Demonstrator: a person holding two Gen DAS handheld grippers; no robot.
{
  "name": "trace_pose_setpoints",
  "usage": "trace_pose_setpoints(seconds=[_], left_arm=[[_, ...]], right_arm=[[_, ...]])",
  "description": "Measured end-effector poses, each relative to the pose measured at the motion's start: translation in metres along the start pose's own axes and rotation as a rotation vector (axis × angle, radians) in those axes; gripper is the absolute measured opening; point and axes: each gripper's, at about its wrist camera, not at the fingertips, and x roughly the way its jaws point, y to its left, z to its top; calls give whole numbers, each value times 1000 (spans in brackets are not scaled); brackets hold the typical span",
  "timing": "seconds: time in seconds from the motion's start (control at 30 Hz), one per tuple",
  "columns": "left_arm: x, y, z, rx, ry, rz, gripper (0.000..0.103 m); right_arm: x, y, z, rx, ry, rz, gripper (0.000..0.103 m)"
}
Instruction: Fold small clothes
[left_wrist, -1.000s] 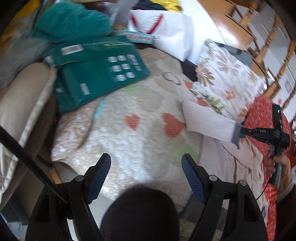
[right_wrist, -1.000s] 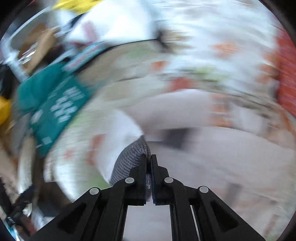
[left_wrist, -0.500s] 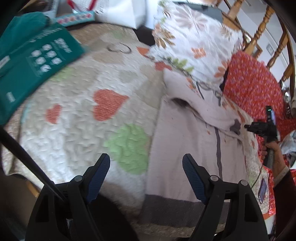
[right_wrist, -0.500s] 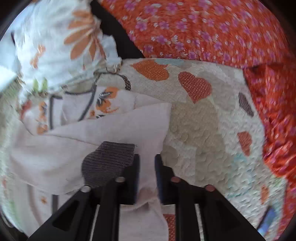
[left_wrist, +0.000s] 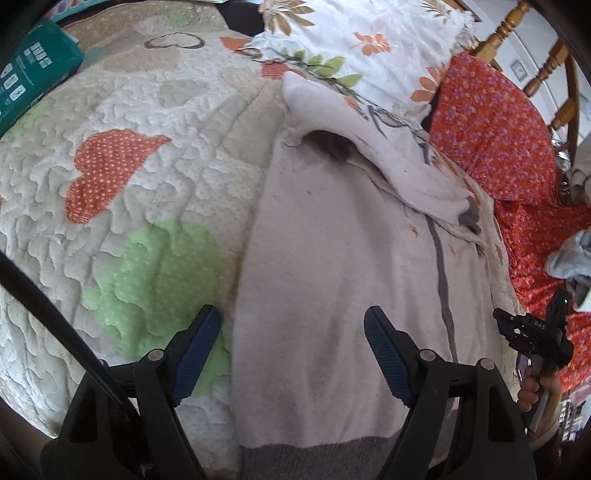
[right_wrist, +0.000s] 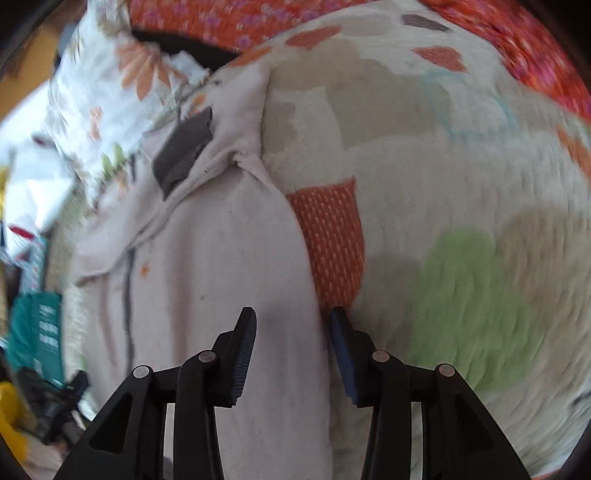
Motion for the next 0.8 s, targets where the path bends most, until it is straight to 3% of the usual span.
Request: trace_pose_setpoints(seconds=[0.1, 0.17, 0.2, 0.4, 0.57, 0.7, 0.8], left_arm=[[-2, 0, -11, -22, 42, -106, 60], [0, 0, -25, -32, 84, -157, 40], [1, 1, -31, -36, 96, -170, 38], [-18, 3, -68, -64, 90, -208, 38], [-23, 3, -91, -82, 126, -219, 39], [-24, -5, -97, -58, 114, -182, 44], [-25, -1, -97, -95, 110, -182, 44]], right_arm=[[-4, -10, -22, 76, 21, 131, 46], [-5, -13, -34, 103, 36, 193, 45], [-5, -15, -45, 125, 48, 243, 45], [-9, -16, -90, 169, 99, 359, 45], [-14, -9, -119, 139, 114, 366, 45], [-16, 2, -140, 108, 124, 351, 45], [-17, 9, -153, 96, 117, 331, 45]])
